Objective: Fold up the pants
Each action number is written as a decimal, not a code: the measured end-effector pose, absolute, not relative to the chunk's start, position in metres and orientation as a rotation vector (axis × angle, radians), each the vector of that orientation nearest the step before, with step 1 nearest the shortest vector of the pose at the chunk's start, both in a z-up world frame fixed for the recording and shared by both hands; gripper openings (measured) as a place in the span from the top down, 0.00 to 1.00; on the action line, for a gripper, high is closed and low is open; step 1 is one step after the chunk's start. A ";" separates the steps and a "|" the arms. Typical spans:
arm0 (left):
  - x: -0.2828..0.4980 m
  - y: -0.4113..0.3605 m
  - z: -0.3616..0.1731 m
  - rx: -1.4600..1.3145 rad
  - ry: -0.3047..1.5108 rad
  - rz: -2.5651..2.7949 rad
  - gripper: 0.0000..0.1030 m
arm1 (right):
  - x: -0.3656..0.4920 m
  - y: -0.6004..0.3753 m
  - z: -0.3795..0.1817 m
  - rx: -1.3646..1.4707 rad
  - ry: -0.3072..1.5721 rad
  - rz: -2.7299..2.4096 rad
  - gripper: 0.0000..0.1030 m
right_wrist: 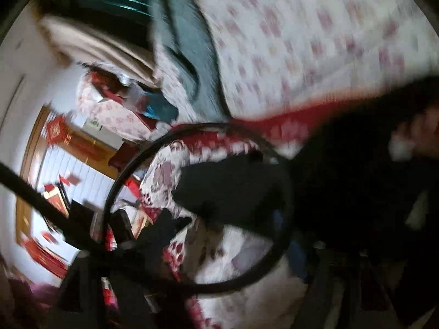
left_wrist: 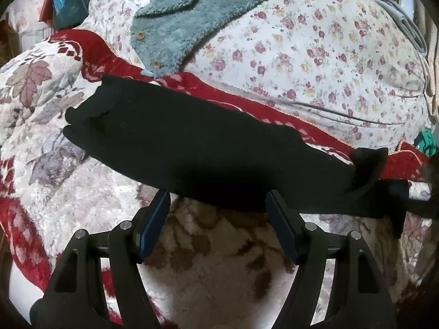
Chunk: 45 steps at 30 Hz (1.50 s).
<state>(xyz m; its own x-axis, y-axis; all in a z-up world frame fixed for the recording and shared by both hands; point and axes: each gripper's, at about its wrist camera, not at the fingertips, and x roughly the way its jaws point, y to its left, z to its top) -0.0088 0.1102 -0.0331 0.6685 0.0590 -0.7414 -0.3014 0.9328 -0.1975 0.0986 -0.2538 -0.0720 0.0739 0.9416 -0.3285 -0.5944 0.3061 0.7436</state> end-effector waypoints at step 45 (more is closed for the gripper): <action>0.097 0.194 -0.012 -0.293 0.902 0.350 0.30 | 0.144 -0.270 -0.045 0.561 0.784 1.087 0.34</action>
<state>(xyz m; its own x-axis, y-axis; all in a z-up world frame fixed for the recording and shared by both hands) 0.0969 0.1941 -0.0124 0.5704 0.1720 -0.8031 -0.4143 0.9046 -0.1005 0.1440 -0.2699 -0.0447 0.2495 0.9266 -0.2812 -0.5592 0.3750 0.7394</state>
